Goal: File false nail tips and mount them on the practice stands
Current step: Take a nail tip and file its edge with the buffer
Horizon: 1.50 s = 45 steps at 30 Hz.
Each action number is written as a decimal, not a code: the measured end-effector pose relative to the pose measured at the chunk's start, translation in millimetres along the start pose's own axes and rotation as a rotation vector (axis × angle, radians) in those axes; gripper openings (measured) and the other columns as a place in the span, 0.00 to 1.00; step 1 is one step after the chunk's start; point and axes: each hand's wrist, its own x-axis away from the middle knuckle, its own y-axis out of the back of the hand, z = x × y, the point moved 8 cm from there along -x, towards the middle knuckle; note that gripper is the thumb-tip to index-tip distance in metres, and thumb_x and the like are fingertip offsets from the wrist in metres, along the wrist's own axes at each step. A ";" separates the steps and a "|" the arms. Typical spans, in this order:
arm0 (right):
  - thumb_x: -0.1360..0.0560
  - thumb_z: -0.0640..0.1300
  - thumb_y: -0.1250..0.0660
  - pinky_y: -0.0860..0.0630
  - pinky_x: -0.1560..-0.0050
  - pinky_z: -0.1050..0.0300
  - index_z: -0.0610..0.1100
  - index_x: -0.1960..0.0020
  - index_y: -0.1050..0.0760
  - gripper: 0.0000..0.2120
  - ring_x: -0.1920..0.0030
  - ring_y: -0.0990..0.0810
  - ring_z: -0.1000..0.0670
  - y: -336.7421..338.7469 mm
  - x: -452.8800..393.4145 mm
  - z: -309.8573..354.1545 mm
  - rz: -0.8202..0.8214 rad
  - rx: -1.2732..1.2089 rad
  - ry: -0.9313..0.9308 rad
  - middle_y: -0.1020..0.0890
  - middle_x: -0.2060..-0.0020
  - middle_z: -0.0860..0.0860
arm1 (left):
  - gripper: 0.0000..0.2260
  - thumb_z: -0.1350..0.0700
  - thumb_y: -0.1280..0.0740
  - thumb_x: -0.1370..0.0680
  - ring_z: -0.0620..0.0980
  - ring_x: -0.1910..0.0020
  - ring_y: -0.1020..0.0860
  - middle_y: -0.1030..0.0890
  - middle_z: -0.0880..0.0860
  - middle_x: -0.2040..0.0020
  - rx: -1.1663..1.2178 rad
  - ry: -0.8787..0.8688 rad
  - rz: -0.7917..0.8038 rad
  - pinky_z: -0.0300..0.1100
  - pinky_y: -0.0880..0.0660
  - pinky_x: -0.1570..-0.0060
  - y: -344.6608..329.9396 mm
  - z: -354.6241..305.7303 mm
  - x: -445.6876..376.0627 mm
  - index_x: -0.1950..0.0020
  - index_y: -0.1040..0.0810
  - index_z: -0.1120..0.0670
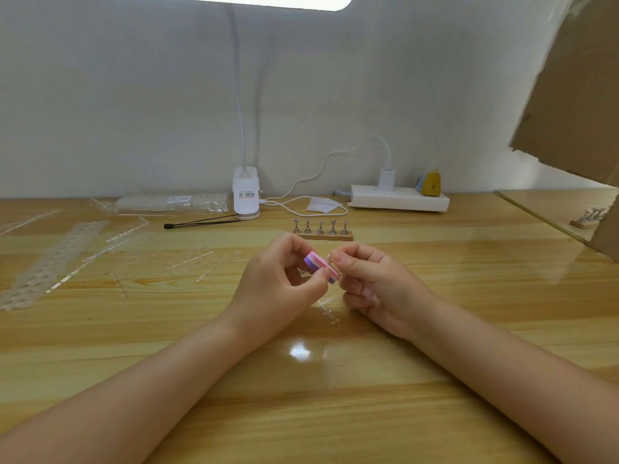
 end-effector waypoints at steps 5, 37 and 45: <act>0.33 0.41 0.29 0.40 0.82 0.68 0.44 0.62 0.19 0.01 0.76 0.35 0.58 4.8 -2.6 -0.6 -0.028 -0.043 0.007 0.25 0.70 0.51 | 0.06 0.59 0.28 0.26 0.65 0.64 0.24 0.16 0.48 0.60 0.132 0.056 -0.099 0.58 0.25 0.64 9.8 4.1 -3.3 0.54 0.25 0.53; 0.32 0.42 0.29 0.41 0.81 0.67 0.42 0.61 0.20 0.03 0.76 0.36 0.57 6.0 -2.1 -2.0 -0.026 -0.019 -0.024 0.26 0.72 0.52 | 0.08 0.54 0.29 0.27 0.69 0.62 0.23 0.15 0.50 0.58 0.159 0.053 -0.033 0.61 0.25 0.62 5.1 6.4 -2.4 0.51 0.24 0.54; 0.32 0.42 0.30 0.41 0.81 0.68 0.42 0.60 0.20 0.03 0.76 0.36 0.57 4.9 -2.1 -2.3 -0.015 -0.019 -0.033 0.26 0.72 0.53 | 0.06 0.56 0.29 0.25 0.68 0.61 0.22 0.16 0.49 0.58 0.159 0.030 -0.070 0.64 0.24 0.63 10.3 6.6 -3.6 0.51 0.25 0.51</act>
